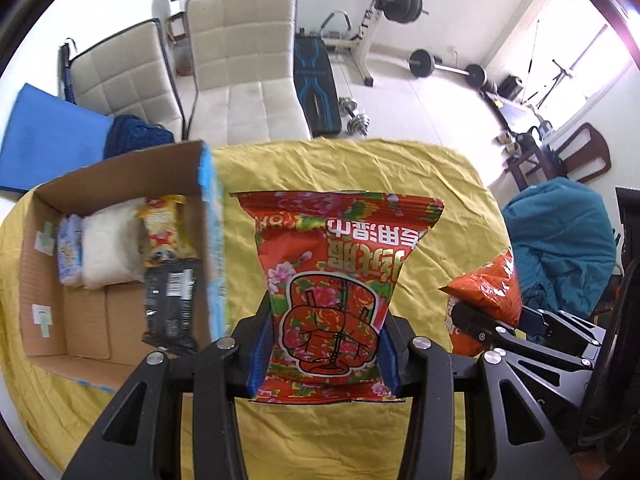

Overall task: Organize snacks
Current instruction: 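Carry both packs into the box and lower them in front of the others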

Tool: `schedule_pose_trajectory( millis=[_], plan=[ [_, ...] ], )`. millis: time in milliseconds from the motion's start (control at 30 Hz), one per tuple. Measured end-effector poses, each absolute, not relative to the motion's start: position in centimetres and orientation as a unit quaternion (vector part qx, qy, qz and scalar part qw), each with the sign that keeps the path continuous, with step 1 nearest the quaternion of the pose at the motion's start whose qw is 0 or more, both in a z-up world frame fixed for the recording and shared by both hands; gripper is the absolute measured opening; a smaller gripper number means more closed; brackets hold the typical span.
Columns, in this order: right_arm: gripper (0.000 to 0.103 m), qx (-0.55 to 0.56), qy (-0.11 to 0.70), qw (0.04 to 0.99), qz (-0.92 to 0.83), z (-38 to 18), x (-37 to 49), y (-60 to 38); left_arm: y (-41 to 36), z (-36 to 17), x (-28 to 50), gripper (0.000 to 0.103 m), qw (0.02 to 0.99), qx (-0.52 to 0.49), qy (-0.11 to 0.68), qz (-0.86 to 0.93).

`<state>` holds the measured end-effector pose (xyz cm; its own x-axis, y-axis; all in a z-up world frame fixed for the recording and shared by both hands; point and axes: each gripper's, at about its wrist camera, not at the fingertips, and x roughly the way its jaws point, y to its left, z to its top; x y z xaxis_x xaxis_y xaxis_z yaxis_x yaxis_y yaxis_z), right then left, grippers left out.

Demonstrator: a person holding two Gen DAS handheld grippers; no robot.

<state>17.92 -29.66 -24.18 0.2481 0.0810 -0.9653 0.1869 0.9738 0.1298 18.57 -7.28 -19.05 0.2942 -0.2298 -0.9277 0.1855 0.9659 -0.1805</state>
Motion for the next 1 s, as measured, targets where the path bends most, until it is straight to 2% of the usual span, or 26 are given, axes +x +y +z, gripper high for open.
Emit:
schedule_pose_trajectory(
  millis=[500, 733, 1000],
  plan=[
    [0.049, 0.088, 0.580, 0.808, 0.053, -18.4, 18.9, -15.7, 5.5, -16.9, 18.2, 0.041, 0.831, -0.051, 0.550, -0.069],
    [0.049, 0.079, 0.587, 0.800, 0.099, -18.9, 21.0, -7.7, 12.9, -17.8, 19.3, 0.041, 0.829, -0.059, 0.556, -0.029],
    [0.049, 0.071, 0.615, 0.775, 0.130, -22.9, 23.9, 0.0, 19.3, -21.9, 21.4, 0.041, 0.804, -0.069, 0.591, -0.005]
  ],
)
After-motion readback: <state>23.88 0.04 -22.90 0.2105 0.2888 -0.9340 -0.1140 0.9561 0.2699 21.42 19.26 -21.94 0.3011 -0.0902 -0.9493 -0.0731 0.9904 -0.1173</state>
